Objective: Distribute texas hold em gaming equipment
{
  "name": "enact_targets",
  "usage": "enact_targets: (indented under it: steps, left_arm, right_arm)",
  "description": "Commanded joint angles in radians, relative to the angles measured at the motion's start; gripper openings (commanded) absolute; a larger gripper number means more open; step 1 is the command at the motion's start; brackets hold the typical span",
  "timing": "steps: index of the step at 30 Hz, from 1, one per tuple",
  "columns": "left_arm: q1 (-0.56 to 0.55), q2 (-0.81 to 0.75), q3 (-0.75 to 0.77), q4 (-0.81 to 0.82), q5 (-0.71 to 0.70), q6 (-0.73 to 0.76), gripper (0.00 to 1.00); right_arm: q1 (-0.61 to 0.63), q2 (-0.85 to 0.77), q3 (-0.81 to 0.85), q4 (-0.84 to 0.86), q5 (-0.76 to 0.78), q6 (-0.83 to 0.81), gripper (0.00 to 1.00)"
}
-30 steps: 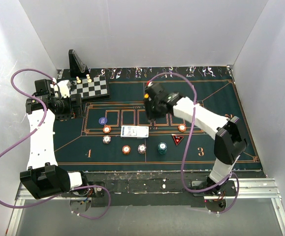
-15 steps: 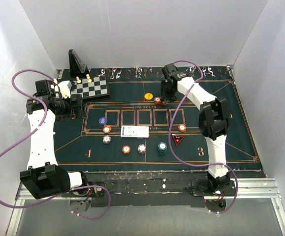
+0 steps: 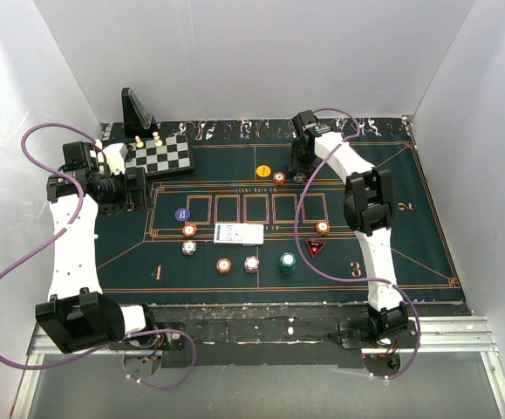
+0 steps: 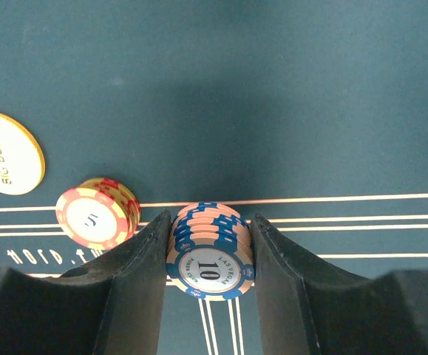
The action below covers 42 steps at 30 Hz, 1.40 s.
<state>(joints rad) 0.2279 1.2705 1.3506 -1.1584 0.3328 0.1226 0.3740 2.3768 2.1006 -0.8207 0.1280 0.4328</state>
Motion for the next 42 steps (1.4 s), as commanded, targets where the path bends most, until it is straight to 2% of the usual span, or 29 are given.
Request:
enact_targets:
  steps: [1,9,13,19,22,29,36,42]
  left_arm:
    - [0.008,-0.014,0.009,0.006,0.018,0.012,0.98]
    - [0.008,-0.013,0.007,0.003,0.017,0.014,0.98]
    - [0.008,-0.022,0.007,0.000,0.025,0.012,0.98]
    - [0.008,-0.042,0.016,-0.014,0.028,0.011,0.98]
    - [0.007,-0.051,0.024,-0.017,0.025,0.011,0.98]
    - [0.008,-0.065,0.016,-0.014,0.034,-0.005,0.98]
    - [0.007,-0.074,0.002,-0.004,0.037,-0.011,0.98]
    - [0.008,-0.072,0.007,-0.006,0.038,-0.012,0.98]
  right_arm:
    - [-0.001,0.035,0.093,-0.029,-0.013,-0.016,0.44]
    - [-0.001,0.044,0.128,-0.046,-0.008,-0.003,0.70]
    - [-0.003,-0.013,0.115,-0.047,-0.010,0.007,0.73]
    - [0.032,-0.227,0.018,-0.032,0.004,0.024,0.76]
    - [0.103,-0.344,-0.062,-0.032,0.021,0.014,0.78]
    - [0.371,-0.570,-0.388,0.040,0.024,0.020,0.83]
    - [0.578,-0.599,-0.573,0.051,0.013,0.055,0.88]
    - [0.658,-0.590,-0.672,0.098,0.004,0.090,0.89]
